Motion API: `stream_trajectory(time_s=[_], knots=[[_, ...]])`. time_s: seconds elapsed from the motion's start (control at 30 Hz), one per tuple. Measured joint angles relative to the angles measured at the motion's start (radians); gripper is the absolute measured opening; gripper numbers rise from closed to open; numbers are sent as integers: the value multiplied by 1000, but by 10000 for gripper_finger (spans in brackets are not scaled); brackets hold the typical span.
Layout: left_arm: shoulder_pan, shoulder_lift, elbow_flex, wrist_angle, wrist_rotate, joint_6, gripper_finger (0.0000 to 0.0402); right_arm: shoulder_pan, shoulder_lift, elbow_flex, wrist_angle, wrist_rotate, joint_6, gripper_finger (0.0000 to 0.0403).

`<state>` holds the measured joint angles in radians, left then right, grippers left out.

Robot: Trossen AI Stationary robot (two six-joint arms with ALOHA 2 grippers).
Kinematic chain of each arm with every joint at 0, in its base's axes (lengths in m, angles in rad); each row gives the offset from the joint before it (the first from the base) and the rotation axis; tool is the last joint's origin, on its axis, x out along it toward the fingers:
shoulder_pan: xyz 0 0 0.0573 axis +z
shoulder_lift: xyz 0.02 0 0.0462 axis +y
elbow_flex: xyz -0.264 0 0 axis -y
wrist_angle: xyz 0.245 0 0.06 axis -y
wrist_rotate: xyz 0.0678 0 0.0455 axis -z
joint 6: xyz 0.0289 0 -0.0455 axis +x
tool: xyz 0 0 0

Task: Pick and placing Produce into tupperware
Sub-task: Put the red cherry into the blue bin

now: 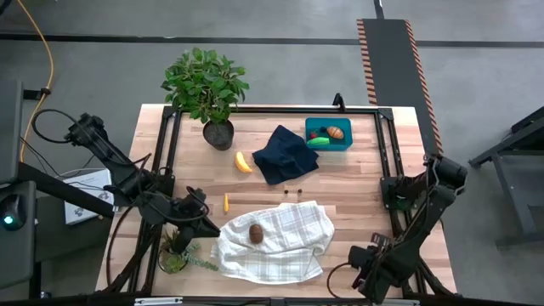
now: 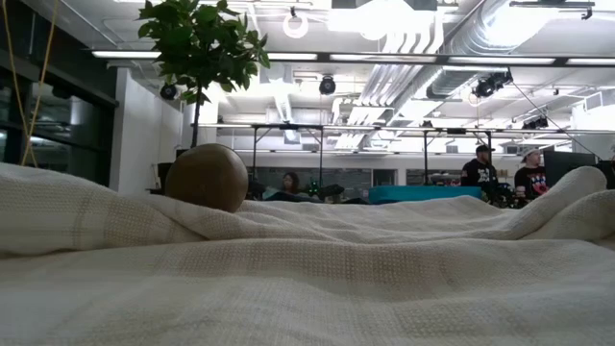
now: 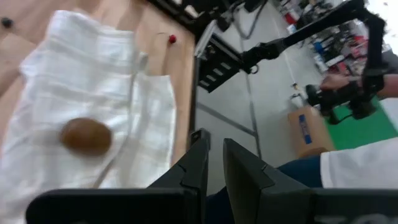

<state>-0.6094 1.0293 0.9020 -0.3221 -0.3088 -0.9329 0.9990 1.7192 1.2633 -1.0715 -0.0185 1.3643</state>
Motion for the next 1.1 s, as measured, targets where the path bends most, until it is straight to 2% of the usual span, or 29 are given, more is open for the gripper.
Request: stream_trajectory(time_s=[0.17,0.43,0.63,0.8,0.97,1.1], knots=[[0,62,0,95,51,-1,40,15,3,-2,-13,36,41,155],[0,142,0,89,42,-96,40,24,3,-3,-45,38,113,155],[0,175,0,94,21,-169,40,33,3,-78,45,1,98,155],[0,188,0,94,21,-221,40,57,2,-103,64,20,119,155],[0,187,0,94,10,-260,40,62,2,-138,94,-88,244,156],[0,187,0,94,6,-280,40,62,2,-150,159,-94,304,156]])
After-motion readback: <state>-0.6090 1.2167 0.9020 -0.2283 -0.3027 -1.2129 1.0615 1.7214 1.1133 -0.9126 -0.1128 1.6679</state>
